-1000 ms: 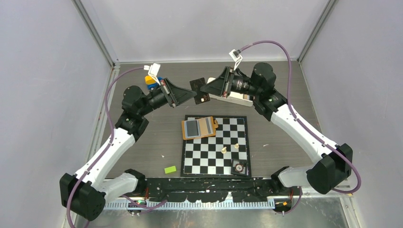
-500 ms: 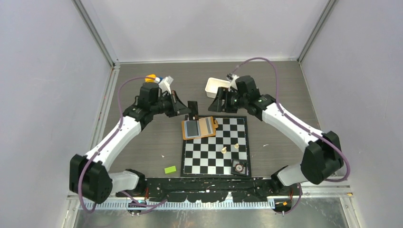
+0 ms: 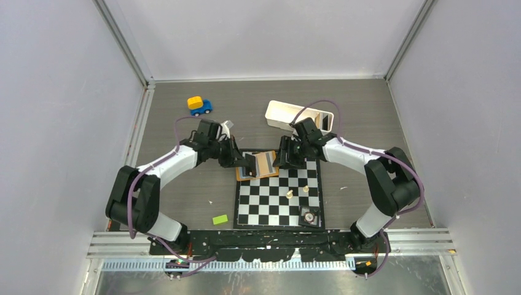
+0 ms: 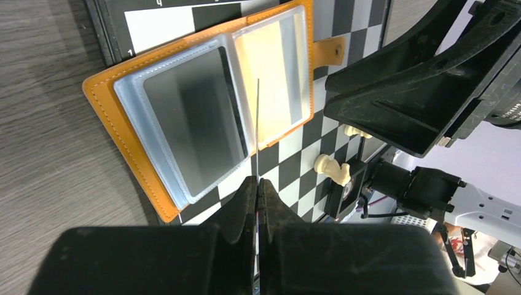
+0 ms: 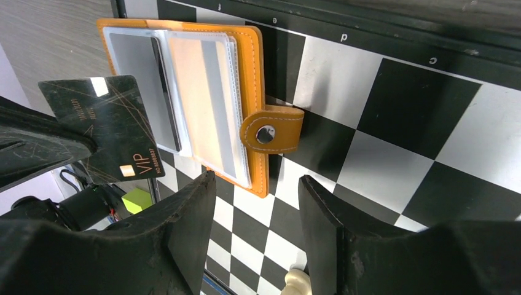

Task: Put the credit cards into the card holder
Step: Insert the credit card into the card holder.

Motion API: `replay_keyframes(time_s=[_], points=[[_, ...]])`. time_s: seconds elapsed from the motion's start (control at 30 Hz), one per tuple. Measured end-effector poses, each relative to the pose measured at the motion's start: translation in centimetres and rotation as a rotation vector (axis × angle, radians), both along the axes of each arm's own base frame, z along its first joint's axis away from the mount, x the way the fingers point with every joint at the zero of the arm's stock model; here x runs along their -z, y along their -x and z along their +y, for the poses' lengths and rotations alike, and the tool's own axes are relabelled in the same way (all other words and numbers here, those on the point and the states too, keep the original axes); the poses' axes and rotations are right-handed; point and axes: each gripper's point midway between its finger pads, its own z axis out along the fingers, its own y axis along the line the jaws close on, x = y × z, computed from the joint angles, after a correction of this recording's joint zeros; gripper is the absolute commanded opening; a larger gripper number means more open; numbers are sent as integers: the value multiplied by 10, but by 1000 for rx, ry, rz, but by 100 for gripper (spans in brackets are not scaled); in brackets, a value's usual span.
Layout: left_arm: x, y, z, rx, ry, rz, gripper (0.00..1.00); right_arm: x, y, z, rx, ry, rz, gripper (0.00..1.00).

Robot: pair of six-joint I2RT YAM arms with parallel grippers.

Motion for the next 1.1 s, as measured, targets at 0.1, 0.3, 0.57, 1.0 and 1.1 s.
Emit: replay_keyframes(time_s=[0.1, 0.3, 0.57, 1.0, 1.1], points=[[9, -1, -1, -1, -1, 12, 0, 7, 2, 3, 3, -6, 17, 56], [22, -3, -3, 1, 3, 32, 0, 13, 4, 11, 5, -32, 31, 47], [32, -6, -5, -9, 10, 44, 0, 19, -1, 18, 45, -53, 58, 29], [37, -6, -5, -31, 23, 54, 0, 26, -3, 14, 82, -12, 94, 10], [38, -7, -5, -35, 20, 54, 0, 26, -3, 14, 83, -6, 96, 9]])
